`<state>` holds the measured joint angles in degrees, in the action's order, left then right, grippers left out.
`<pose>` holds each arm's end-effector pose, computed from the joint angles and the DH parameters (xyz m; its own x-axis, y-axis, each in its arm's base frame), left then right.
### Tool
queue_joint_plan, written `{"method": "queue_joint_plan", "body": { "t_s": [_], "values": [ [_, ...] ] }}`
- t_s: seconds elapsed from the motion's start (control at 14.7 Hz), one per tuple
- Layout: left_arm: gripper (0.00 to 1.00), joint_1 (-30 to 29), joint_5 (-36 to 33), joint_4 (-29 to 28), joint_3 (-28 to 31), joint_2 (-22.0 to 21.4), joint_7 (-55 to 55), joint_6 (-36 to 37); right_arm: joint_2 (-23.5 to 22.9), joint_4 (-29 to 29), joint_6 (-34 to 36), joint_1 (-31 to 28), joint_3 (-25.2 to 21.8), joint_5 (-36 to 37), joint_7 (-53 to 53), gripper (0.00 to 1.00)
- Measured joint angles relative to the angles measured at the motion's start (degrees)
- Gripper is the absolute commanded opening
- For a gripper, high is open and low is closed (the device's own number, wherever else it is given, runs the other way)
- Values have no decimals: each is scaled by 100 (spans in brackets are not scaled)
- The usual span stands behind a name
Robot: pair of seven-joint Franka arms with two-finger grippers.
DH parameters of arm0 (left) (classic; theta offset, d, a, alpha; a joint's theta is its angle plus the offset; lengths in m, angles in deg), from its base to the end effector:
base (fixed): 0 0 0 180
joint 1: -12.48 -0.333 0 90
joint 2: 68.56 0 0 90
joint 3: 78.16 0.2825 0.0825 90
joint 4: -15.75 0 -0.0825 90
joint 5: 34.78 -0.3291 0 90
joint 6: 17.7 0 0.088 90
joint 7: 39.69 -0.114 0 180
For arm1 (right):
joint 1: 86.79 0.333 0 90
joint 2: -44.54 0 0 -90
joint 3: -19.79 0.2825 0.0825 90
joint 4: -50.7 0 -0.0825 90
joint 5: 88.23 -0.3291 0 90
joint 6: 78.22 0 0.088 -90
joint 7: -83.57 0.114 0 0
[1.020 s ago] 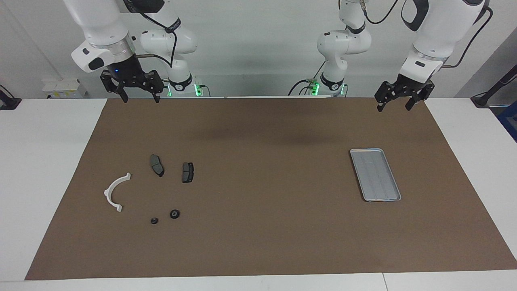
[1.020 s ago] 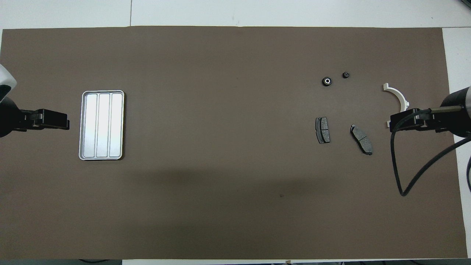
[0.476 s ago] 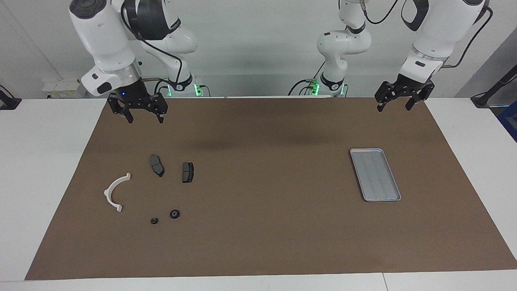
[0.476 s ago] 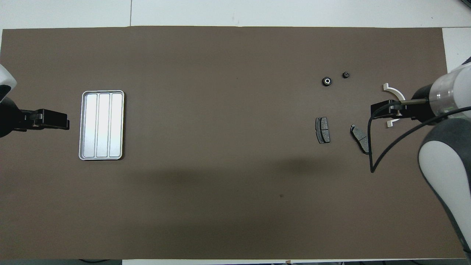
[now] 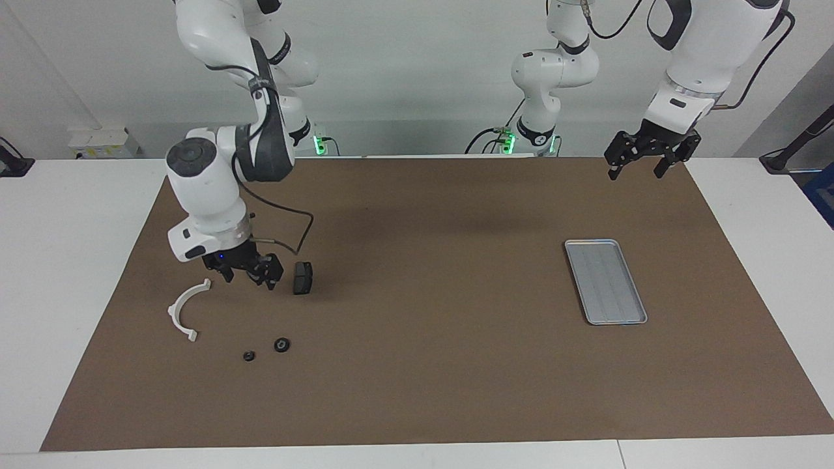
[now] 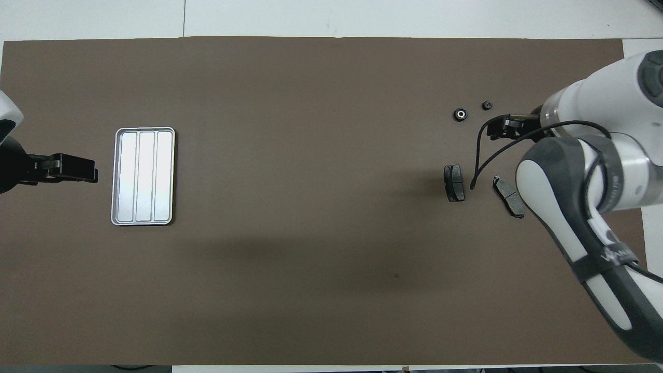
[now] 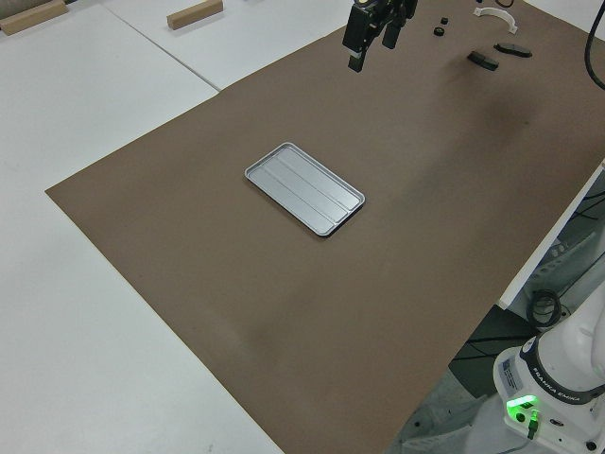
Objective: Pick bearing gear from pile to tray
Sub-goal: 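Reach the right gripper to the small dark bearing and grasp it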
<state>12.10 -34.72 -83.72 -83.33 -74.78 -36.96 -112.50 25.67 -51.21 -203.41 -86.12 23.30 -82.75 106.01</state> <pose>0.4740 -0.0419 0.5747 0.9990 -0.0356 0.0270 -0.0354 -0.9993 -0.0074 0.5899 0.0364 0.3696 0.9597 -0.2649 0.0943 -0.2686 -0.9628 0.0285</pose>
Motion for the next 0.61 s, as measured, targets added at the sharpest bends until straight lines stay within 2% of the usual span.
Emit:
{"method": "queue_joint_plan", "body": {
  "t_s": [0.34,0.61],
  "values": [
    [100,0,0,0,0,0,0,0,-1395,1348,83,163,3,30,1236,100],
    [100,0,0,0,0,0,0,0,-1950,1907,185,259,3,31,1682,100]
  ]
}}
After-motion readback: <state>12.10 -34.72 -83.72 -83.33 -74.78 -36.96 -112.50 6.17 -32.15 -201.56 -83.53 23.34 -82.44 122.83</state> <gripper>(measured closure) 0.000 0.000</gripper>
